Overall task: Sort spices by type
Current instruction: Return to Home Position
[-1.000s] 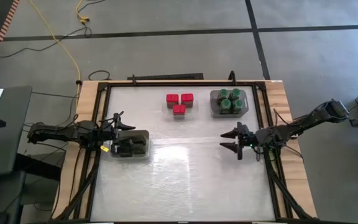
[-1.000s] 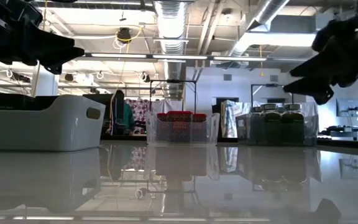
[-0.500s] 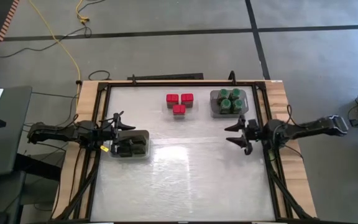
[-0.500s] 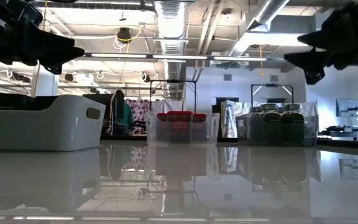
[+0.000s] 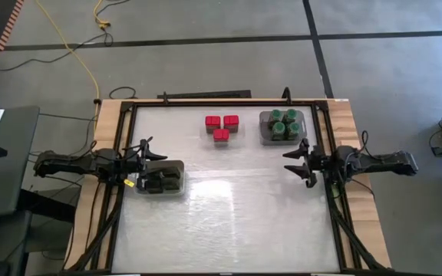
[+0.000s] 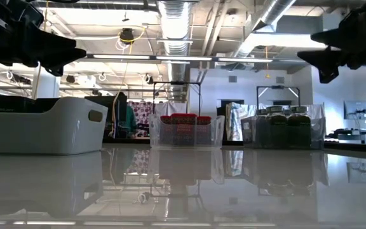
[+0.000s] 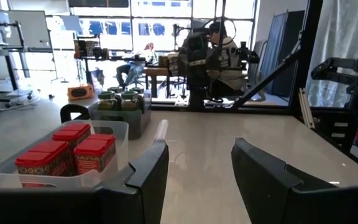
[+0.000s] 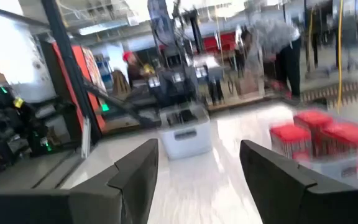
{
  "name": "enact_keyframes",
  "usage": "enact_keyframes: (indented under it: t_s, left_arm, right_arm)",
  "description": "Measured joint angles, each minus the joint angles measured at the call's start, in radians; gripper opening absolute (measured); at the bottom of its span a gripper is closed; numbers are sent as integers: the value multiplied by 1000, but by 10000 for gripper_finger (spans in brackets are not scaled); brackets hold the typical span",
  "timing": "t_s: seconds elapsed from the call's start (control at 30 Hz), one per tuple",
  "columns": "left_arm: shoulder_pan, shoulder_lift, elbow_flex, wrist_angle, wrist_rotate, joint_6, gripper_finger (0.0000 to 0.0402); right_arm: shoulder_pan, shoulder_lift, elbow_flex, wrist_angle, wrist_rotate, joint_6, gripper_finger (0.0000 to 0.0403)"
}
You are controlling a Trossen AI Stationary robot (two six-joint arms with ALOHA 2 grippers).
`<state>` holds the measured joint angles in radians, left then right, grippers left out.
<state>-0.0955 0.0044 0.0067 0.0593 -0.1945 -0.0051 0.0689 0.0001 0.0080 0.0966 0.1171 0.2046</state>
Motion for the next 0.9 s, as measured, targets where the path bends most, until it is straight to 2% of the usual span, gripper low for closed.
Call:
enact_keyframes:
  t_s: [0.1, 0.53, 0.73, 0.9]
  left_arm:
    - [0, 0, 0, 0, 0, -1, 169]
    - [0, 0, 0, 0, 0, -2, 169]
    - [0, 0, 0, 0, 0, -2, 169]
    - [0, 0, 0, 0, 0, -2, 169]
  right_arm:
    - [0, 2, 6, -78, 6, 35, 255]
    - [3, 2, 9, -93, 9, 33, 255]
    - [2, 30, 10, -99, -11, -65, 255]
    - [2, 71, 10, -100, -15, -71, 255]
